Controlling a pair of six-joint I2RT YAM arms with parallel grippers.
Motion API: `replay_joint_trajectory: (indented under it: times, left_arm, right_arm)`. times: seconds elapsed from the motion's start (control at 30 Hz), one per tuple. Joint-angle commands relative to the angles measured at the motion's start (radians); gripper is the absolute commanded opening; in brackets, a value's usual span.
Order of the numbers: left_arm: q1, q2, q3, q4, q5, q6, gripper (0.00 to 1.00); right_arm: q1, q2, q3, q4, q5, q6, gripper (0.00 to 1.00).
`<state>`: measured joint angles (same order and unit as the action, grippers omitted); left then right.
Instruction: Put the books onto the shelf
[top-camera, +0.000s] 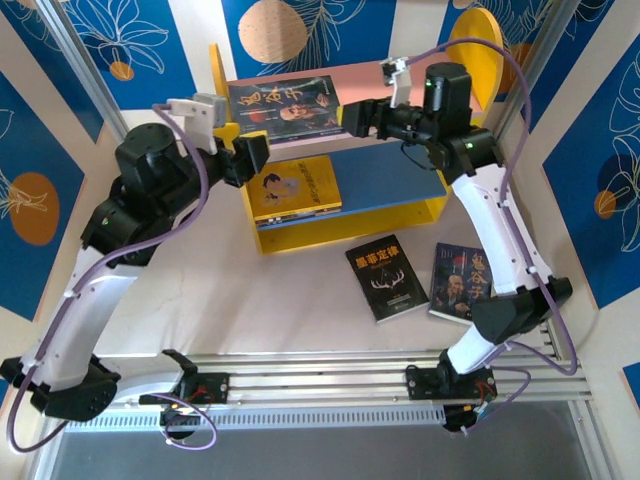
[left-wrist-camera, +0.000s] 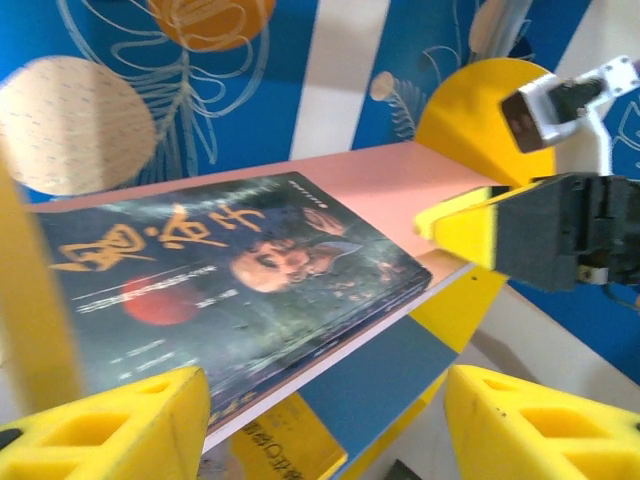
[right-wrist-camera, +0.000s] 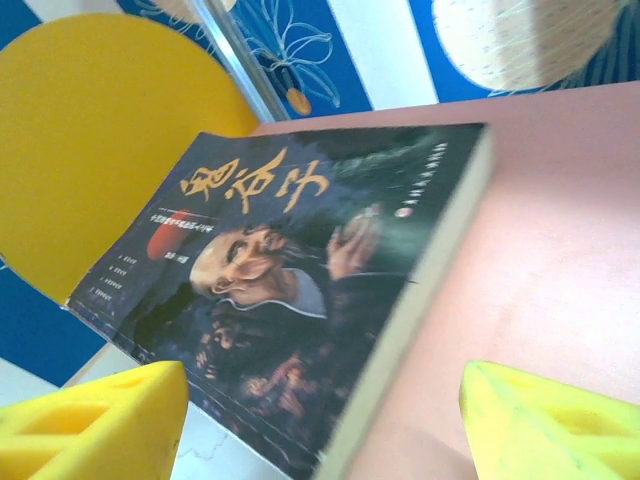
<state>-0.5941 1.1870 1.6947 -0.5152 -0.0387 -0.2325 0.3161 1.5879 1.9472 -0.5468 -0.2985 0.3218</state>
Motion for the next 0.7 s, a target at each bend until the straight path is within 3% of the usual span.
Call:
replay_joint_trajectory:
  times: [0.0,0.13,0.3,0.47,0.57,0.67]
  left_arm:
    - [-0.008,-0.062,-0.039,-0.060,-0.137,0.051,0.64]
    - [-0.008,-0.164,-0.185,-0.101,-0.260,0.015,0.64]
    - [-0.007,-0.313,-0.444,-0.173,-0.386,-0.130,0.63]
    - [-0.008,-0.308,-0.643,-0.235,-0.321,-0.296,0.58]
    - [-0.022,-0.308,-0.779,-0.179,-0.231,-0.400,0.56]
    - [-0.089,-0.313,-0.923,-0.062,-0.187,-0.509,0.56]
  right_arm:
    - [-0.034,-0.094,-0.043,-0.019,0.012,-0.026,0.73]
    - [-0.051,-0.228,-0.209,-0.009,0.122,-0.049,0.73]
    - [-0.034,-0.441,-0.572,0.014,0.300,-0.015,0.73]
    - [-0.031,-0.499,-0.765,-0.034,0.350,0.029,0.72]
    - [-0.016,-0.483,-0.868,-0.048,0.371,0.079,0.72]
    - [-0.012,-0.437,-0.960,-0.051,0.384,0.124,0.72]
